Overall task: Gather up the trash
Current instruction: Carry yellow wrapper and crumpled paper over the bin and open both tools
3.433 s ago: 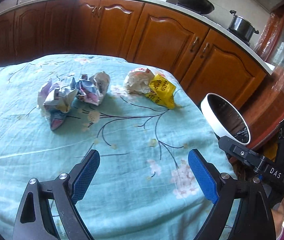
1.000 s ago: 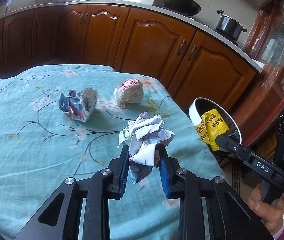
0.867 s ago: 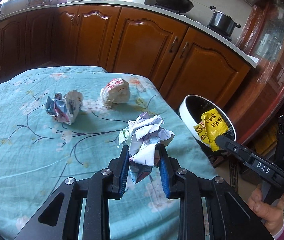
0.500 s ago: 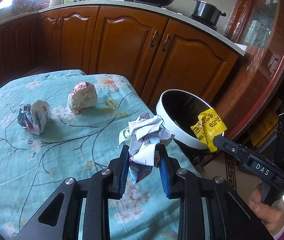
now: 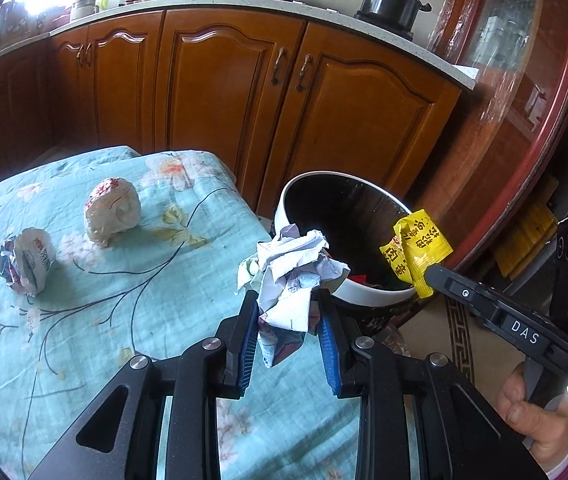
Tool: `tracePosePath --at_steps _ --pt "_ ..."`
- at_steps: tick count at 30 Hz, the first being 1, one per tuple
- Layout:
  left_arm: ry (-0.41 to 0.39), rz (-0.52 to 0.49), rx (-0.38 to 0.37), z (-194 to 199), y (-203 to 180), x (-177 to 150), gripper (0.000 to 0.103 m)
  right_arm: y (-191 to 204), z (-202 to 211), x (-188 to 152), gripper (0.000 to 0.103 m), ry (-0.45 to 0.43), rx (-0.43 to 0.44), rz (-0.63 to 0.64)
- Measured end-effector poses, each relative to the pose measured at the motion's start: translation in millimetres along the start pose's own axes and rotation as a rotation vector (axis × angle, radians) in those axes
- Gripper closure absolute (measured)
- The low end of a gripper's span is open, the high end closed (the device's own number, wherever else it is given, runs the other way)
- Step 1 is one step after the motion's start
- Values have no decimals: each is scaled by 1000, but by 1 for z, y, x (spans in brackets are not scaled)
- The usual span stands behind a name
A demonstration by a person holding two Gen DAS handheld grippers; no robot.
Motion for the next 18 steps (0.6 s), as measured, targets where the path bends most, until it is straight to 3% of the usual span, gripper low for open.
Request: tracePosePath --at_steps 18 --pt "22 -63 -9 -47 -23 35 76 -31 -15 21 98 3 -22 -31"
Point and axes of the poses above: each gripper's, at about its wrist camera, not at the fingertips, and z roughly against the way its jaws point, y to its left, x to its top, the point moved 6 cm from there along -z, roughly the way its jaws point, and after that the axes turned 7 degrees about -x, right-handed, at the moved point
